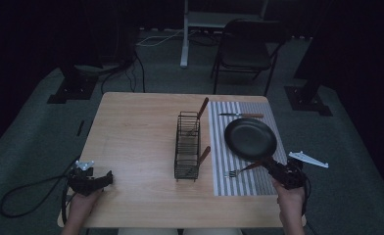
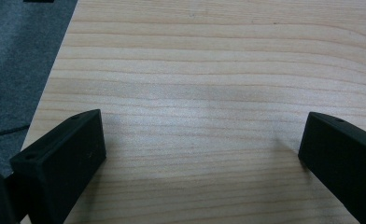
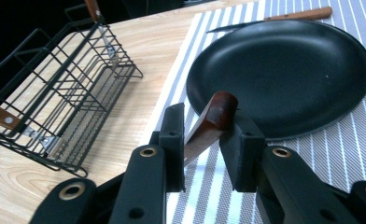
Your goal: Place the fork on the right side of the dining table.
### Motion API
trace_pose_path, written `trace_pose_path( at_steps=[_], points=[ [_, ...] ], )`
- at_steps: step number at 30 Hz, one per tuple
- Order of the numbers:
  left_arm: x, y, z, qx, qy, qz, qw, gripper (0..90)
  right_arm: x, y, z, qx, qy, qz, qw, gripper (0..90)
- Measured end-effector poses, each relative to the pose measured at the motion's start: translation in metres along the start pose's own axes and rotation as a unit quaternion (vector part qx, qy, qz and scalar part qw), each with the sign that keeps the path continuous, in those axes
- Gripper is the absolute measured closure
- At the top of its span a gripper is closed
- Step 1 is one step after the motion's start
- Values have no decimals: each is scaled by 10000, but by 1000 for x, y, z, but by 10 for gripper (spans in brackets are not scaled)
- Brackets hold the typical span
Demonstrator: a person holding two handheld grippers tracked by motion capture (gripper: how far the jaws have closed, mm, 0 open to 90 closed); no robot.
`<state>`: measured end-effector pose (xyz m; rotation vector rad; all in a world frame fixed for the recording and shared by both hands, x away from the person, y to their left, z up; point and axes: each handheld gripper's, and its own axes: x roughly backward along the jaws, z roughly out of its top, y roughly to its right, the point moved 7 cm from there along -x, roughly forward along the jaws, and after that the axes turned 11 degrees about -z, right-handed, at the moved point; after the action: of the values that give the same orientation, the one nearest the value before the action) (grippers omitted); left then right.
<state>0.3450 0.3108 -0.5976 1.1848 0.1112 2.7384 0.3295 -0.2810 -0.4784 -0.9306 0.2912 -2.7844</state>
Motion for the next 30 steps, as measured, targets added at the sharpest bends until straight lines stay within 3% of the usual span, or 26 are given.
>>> trace_pose_path(
  at_steps=[4,11,30],
  points=[
    [0,0,0,1,1,0,10000,8,-4,12,-6,-51,-102,-124,9999,680],
    [0,0,0,1,0,0,10000,8,-10,28,-14,-240,-283,-134,9992,655],
    [0,0,0,13,5,15,10000,8,-26,48,-28,-333,-609,-255,9973,562]
  ],
)
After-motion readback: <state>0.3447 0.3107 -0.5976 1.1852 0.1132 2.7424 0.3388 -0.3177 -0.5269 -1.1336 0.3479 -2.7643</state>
